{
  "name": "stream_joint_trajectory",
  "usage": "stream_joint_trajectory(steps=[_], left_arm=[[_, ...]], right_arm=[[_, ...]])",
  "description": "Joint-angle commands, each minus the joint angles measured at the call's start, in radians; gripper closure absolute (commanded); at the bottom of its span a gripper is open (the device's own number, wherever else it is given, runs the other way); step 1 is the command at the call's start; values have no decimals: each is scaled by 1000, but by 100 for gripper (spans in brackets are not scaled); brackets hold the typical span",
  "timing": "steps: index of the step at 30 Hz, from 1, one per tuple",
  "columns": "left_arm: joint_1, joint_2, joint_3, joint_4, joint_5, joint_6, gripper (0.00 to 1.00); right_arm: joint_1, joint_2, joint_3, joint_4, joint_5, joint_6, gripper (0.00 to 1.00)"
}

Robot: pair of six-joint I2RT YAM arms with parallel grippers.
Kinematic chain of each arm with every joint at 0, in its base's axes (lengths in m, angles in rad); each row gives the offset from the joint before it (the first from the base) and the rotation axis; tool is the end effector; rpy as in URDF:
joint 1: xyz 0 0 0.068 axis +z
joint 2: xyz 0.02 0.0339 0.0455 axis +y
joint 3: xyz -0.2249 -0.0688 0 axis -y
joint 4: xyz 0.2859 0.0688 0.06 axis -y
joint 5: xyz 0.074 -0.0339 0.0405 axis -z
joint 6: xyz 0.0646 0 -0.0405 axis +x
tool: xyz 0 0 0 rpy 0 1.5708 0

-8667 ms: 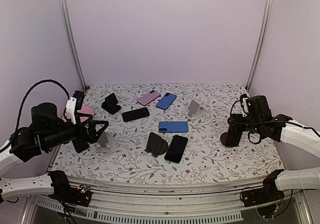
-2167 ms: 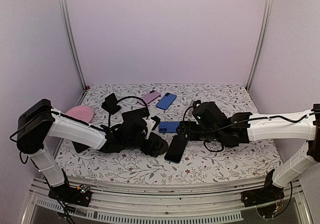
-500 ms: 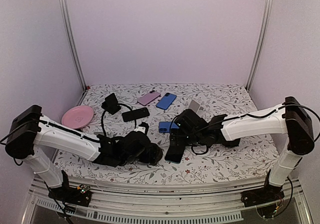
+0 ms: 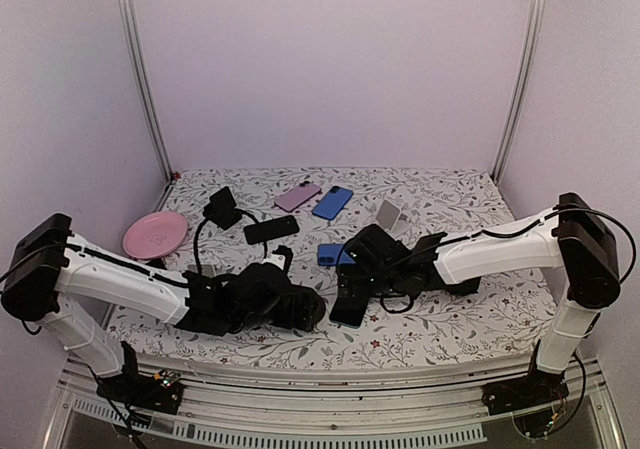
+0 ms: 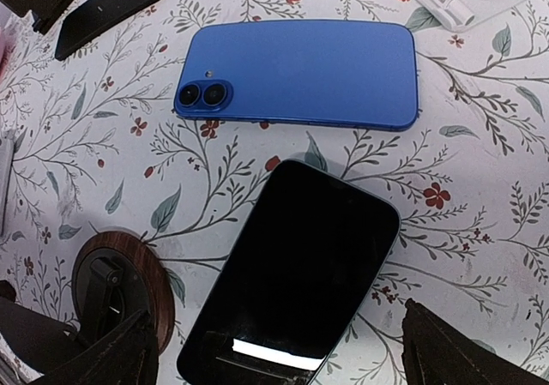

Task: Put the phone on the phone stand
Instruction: Move the phone stand to the center of the board.

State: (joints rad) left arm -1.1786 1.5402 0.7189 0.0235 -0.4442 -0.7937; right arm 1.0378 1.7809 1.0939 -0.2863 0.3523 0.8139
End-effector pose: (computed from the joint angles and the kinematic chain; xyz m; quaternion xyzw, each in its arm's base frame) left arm 0.1572 -0.3075 0.0752 0.0913 0.9027 -0.1940 0.3731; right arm 0.2233 0.3347 0.0872 -0.0539 0.9408 0.1309 0.3080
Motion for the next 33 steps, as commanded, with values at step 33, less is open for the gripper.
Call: stream_joint_trajectory(steps=[33], left_arm=[[213,-311,-397,562,467,49,3]], right_arm=[[-65,167,145,-64,-17,122,1]])
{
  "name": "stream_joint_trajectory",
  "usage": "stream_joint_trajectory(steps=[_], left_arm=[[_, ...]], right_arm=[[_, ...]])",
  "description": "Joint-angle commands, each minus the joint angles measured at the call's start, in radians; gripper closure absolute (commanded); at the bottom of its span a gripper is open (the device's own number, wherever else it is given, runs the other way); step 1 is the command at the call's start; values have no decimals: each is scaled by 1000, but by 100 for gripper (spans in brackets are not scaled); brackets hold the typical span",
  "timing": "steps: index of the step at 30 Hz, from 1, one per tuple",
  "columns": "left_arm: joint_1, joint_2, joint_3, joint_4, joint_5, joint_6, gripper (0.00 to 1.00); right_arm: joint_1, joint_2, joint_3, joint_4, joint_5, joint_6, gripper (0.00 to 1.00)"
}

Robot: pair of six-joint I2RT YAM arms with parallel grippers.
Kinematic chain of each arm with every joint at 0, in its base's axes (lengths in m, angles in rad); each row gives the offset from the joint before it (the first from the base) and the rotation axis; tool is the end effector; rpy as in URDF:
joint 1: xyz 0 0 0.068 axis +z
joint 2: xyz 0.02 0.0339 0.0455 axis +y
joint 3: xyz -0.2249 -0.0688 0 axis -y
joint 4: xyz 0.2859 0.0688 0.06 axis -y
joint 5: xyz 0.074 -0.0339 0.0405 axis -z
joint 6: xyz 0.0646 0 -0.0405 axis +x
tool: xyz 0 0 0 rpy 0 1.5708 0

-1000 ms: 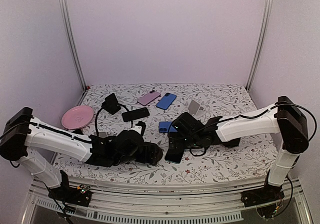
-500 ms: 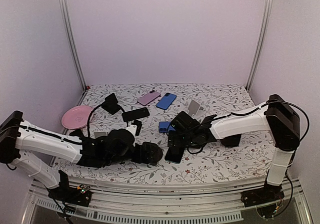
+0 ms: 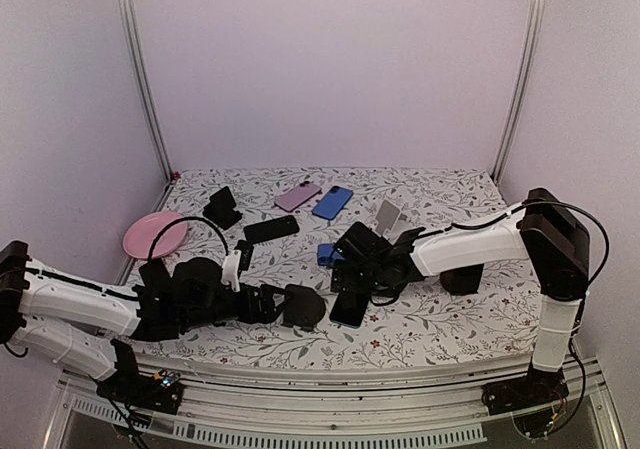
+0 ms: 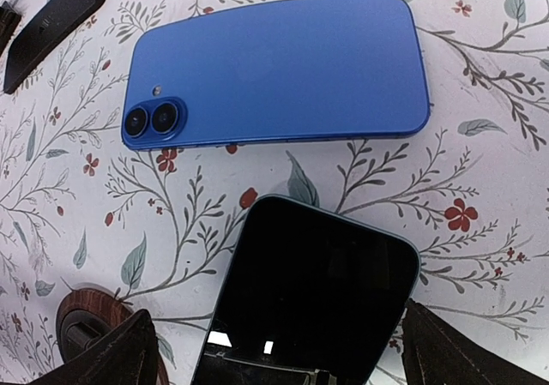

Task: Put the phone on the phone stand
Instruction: Move the phone stand to the center of the board.

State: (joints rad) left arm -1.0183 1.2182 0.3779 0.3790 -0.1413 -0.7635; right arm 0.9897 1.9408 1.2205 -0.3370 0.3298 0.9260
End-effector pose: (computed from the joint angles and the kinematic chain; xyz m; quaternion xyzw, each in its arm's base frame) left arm 0.1659 -0.2517 0.0902 0.0709 0.8458 -0.3709 0.3770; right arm 0.2492 0.3414 0.0620 0.0113 0.9549 0.1136 0.2740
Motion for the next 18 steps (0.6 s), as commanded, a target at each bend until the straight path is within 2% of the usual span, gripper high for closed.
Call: stream_joint_trajectory(steps=[1,6,10,18], left_arm=[[66,21,-60,235,191,31,3],[117,106,-75,337,264,56,3],[152,196,-98,501,344,59,3],[148,388,-95,763,472,0,3]], right_arm=[[-21,2,13,-13,6,10,1],[-31,-16,1,-12,9,9,1],[-36,-48,-20,-6,14,15,1],[-49,-107,-67,4,21,14,1]])
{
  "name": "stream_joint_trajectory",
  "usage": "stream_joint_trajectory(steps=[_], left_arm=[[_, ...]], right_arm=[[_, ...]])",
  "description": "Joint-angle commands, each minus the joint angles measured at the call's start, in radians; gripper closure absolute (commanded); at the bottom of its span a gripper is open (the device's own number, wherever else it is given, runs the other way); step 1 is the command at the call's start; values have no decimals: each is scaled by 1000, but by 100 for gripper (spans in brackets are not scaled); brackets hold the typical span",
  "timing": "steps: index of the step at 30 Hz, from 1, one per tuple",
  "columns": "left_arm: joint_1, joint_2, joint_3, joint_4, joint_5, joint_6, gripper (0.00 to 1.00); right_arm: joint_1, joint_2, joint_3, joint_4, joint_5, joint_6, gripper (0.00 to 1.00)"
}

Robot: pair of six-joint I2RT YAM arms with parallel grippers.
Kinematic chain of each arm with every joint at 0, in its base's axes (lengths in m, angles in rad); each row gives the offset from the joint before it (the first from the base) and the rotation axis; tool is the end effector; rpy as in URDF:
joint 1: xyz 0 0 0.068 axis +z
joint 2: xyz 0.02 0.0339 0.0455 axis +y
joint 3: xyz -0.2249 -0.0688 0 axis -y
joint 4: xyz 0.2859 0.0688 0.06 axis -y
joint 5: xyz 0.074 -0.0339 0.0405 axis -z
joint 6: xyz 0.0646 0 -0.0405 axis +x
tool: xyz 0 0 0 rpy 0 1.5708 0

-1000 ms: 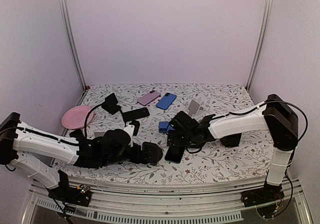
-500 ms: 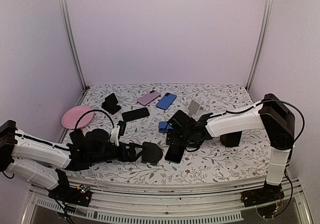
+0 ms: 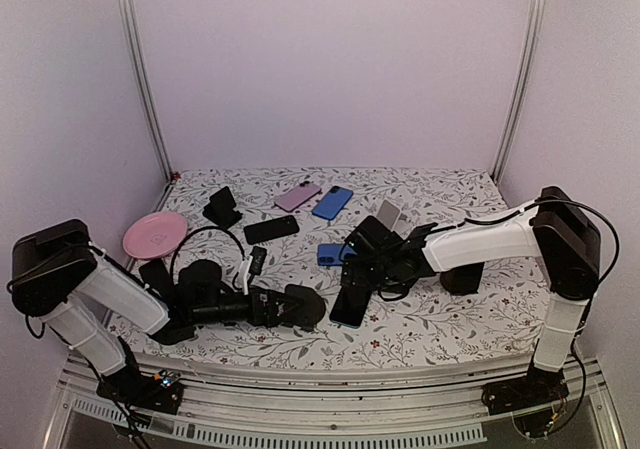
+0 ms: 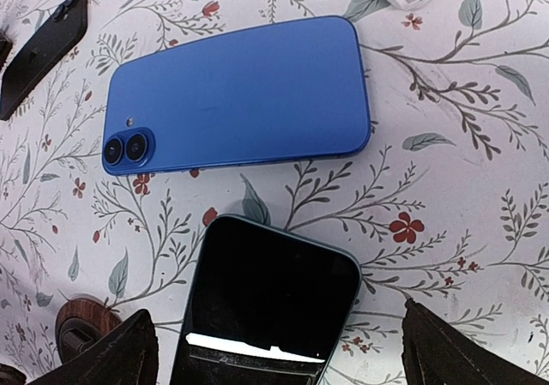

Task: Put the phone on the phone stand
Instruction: Move the phone stand to the center of the board, then move the phone to the center of the board.

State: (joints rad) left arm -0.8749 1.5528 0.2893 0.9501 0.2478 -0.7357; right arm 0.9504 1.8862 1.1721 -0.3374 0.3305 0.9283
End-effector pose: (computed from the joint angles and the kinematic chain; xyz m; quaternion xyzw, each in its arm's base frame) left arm 0.1735 -0.2324 0.0419 0.1283 0.7956 -0.4900 0.3323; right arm 0.2567 0.3232 0.0681 0.0317 0.9537 0.1106 0.2778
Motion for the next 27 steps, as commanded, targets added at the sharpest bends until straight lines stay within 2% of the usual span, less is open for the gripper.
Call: stream_joint_trajectory(steps=[1,12,17,27], left_arm=[[-4,61,-8,206,82,-33,3],[-155,0,-5,72,-93,-95,3],[-158,-21,-21,25,-163,-113,3],[-143,-221,10,-285,-301,-79,3]], right_arm=[[-9,-56,-23,5,22,12,1],[-10,-42,-14,5,15,-4,1],[-9,11,28,-41,23,-21,1],[5,155,182,-170,60,-24,1]])
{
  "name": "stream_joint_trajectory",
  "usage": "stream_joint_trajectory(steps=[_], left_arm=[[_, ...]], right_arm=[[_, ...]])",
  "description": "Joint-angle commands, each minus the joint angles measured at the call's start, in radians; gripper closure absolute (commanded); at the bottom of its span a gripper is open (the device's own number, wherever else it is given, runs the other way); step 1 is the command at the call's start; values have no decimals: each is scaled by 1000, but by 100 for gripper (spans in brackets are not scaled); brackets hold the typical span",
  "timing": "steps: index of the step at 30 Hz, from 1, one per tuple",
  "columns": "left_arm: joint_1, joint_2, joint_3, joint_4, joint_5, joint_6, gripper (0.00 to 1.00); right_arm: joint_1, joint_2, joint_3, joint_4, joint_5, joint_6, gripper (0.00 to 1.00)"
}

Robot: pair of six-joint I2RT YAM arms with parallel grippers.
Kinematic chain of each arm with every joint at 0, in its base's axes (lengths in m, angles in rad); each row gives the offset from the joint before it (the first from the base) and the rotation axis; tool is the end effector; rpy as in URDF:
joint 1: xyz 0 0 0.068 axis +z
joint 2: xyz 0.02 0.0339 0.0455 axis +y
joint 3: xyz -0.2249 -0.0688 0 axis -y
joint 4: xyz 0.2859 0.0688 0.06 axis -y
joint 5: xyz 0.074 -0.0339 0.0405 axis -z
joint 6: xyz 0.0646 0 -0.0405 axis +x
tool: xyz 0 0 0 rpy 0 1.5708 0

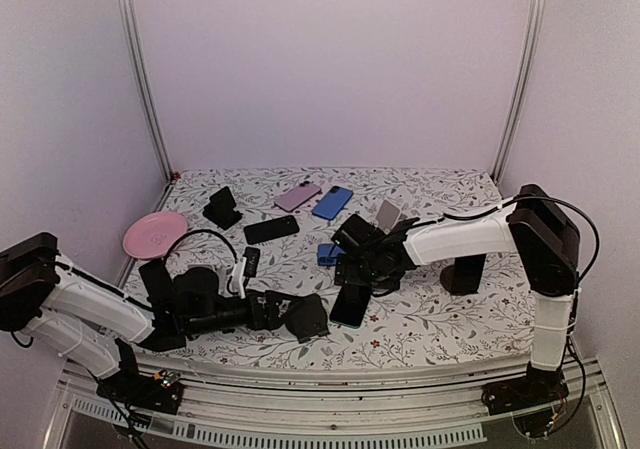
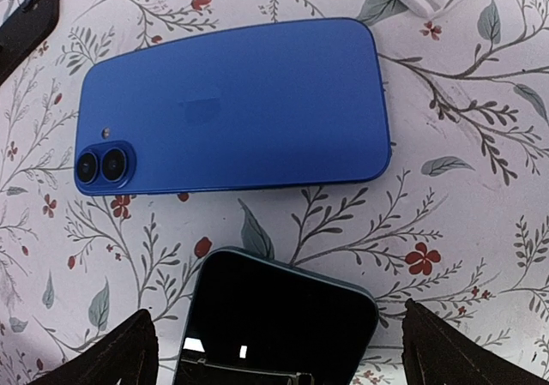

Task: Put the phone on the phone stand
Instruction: Move the phone to the center of the board.

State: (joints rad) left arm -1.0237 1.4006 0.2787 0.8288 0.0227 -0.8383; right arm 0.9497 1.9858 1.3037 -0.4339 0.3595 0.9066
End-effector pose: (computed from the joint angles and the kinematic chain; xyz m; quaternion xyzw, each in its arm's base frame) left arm 0.1510 -0.2507 0.0636 0.0810 0.7987 -0.4837 0.3487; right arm 0.2684 0.3361 0.0648 0.0196 0.9592 0.0732 0.2724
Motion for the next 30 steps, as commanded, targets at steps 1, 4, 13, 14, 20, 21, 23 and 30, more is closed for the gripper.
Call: stream_joint_trajectory(steps=[1,4,13,14,20,21,23,30], left_arm=[[7,-89,26,-195,-84,30,3],[9,-153,33,-259,-107,41,3],[13,-273,53,-394,-140,52,3],[13,-283,55,-398,-141,51,3],[14,-308,69,-427,-140,56,3],[14,-310,69,-433,-139,56,3],[14,-317,74,-441,-138,61,3],[33,-343,101,-488,-133,89,3]], right_arm=[[6,69,61,-86,35,3,1],[10,105,97,-117,38,17,1],[55,172,186,-213,95,25,1],[55,174,187,-215,102,21,2],[48,174,187,-231,145,-80,10],[45,166,174,-225,145,-103,12],[34,145,137,-205,132,-132,14],[20,30,5,-87,77,-237,16]])
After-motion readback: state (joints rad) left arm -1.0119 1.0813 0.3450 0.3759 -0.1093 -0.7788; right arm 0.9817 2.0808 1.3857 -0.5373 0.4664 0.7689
